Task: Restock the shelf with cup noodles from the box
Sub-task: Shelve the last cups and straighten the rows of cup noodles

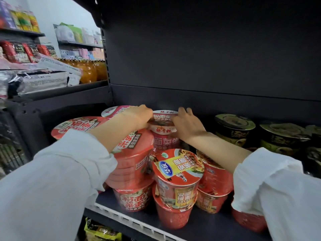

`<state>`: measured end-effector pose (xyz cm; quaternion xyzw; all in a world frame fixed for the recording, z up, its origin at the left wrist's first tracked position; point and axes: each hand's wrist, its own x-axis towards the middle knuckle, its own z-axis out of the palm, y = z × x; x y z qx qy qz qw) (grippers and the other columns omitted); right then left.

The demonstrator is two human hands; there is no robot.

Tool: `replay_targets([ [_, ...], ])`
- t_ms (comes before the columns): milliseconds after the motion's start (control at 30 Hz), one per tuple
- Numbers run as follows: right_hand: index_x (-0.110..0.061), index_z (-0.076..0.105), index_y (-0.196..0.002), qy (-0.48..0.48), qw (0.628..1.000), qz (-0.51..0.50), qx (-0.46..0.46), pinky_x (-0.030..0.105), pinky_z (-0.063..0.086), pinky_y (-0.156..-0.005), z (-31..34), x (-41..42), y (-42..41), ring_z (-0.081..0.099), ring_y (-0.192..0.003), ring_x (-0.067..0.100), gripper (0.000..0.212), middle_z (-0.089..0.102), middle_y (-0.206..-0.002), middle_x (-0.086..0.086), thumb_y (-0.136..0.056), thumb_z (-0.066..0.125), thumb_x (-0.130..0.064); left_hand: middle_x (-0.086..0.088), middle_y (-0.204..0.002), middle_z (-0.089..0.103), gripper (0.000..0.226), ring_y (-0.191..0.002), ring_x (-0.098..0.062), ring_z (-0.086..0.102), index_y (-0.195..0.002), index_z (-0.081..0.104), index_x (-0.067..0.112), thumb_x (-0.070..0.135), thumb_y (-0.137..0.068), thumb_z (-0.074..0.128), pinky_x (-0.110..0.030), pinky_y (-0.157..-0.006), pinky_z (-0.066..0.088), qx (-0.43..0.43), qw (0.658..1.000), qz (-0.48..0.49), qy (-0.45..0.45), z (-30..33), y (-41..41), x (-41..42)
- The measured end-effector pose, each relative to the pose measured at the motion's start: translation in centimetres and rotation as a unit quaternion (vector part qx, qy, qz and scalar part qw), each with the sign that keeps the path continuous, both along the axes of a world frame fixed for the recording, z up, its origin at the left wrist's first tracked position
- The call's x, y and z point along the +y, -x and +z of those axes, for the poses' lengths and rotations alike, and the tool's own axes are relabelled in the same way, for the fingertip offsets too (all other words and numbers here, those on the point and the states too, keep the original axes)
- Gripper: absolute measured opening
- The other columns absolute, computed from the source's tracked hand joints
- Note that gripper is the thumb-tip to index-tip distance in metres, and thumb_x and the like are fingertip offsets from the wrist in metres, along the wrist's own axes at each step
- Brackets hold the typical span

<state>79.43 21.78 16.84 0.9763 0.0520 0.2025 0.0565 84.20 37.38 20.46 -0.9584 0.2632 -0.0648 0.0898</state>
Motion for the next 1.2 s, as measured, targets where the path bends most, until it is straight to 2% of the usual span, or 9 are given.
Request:
replay_targets([
  [133,-0.01,0.04,-0.131,-0.039,0.999,-0.012,0.016,0.036,0.045,-0.091,-0.5,-0.3,-0.5,0.034,-0.125,0.028,0.064,0.036,-0.131,0.013,-0.08,0.071,-0.035,-0.003,-0.093,0.061,0.025,-0.093,-0.024,0.061,-0.101,0.064,0.015,0.034,-0.085,0.064,-0.033,-0.075,0.047,0.036,0.996,-0.05,0.061,-0.1,-0.2,0.3],
  [267,-0.001,0.017,-0.141,-0.29,0.944,-0.099,0.125,0.04,0.033,-0.106,0.5,-1.2,-0.8,0.027,-0.132,0.034,0.102,0.025,-0.141,0.02,-0.068,0.082,-0.033,-0.004,-0.111,0.063,0.04,-0.104,-0.024,0.06,-0.124,0.06,0.021,0.038,-0.088,0.06,-0.027,-0.076,0.042,0.056,0.993,-0.077,0.07,0.1,0.2,-0.1],
  [333,-0.005,0.033,-0.139,-0.412,0.876,-0.116,0.222,0.04,0.039,-0.104,0.2,-1.7,-1.3,0.041,-0.127,0.031,0.086,0.039,-0.142,0.016,-0.07,0.081,-0.024,-0.008,-0.122,0.058,0.043,-0.108,-0.027,0.058,-0.133,0.053,0.021,0.034,-0.093,0.054,-0.03,-0.084,0.044,0.047,0.995,-0.082,0.043,0.0,0.4,-0.1],
  [433,-0.025,0.06,-0.094,-0.509,0.789,-0.115,0.323,0.036,0.053,-0.068,-0.4,-2.0,-1.6,0.062,-0.082,0.022,0.032,0.067,-0.096,0.007,-0.07,0.082,-0.023,-0.011,-0.115,0.06,0.034,-0.1,-0.026,0.059,-0.131,0.054,0.017,0.023,-0.099,0.044,-0.03,-0.081,0.045,0.014,0.996,-0.093,0.007,-0.2,0.4,0.2],
  [500,-0.026,0.06,-0.089,-0.457,0.802,-0.146,0.357,0.032,0.053,-0.061,-0.8,-1.6,-2.2,0.064,-0.076,0.022,0.037,0.067,-0.087,0.003,-0.064,0.083,-0.039,-0.01,-0.112,0.06,0.034,-0.098,-0.025,0.059,-0.131,0.054,0.016,0.021,-0.1,0.041,-0.027,-0.077,0.041,0.006,0.996,-0.094,0.006,-0.4,0.2,0.5],
  [567,-0.02,0.063,-0.103,-0.397,0.808,-0.169,0.402,0.038,0.055,-0.081,-1.4,-1.0,-3.0,0.066,-0.093,0.026,0.046,0.069,-0.103,0.007,-0.067,0.081,-0.042,-0.01,-0.116,0.059,0.037,-0.105,-0.026,0.056,-0.136,0.051,0.019,0.025,-0.1,0.042,-0.027,-0.08,0.04,0.018,0.996,-0.09,0.014,-0.3,0.0,1.0],
  [833,0.001,0.043,-0.131,-0.453,0.807,-0.152,0.348,0.042,0.045,-0.1,-2.3,-0.5,-4.0,0.049,-0.121,0.037,0.045,0.05,-0.131,0.022,-0.088,0.047,0.012,-0.008,-0.106,0.056,0.032,-0.103,-0.026,0.058,-0.125,0.061,0.016,0.023,-0.097,0.048,-0.029,-0.084,0.044,0.022,0.997,-0.069,0.029,-0.2,-0.3,1.7],
  [1100,-0.008,0.056,-0.113,-0.46,0.803,-0.085,0.37,0.039,0.046,-0.096,-0.4,-0.6,-2.8,0.056,-0.113,0.03,0.033,0.062,-0.117,0.014,-0.084,0.06,0.006,-0.007,-0.115,0.062,0.033,-0.097,-0.022,0.061,-0.125,0.061,0.013,0.019,-0.093,0.057,-0.023,-0.075,0.042,0.025,0.995,-0.065,0.077,-0.1,-0.4,1.5],
  [1200,-0.017,0.038,-0.139,-0.509,0.805,-0.03,0.304,0.038,0.041,-0.102,0.2,-1.4,-2.6,0.046,-0.126,0.024,0.074,0.053,-0.134,0.004,-0.076,0.075,-0.006,-0.007,-0.112,0.063,0.033,-0.088,-0.019,0.059,-0.124,0.061,0.011,0.016,-0.092,0.058,-0.022,-0.07,0.04,0.028,0.993,-0.06,0.093,0.0,-0.3,1.3],
])
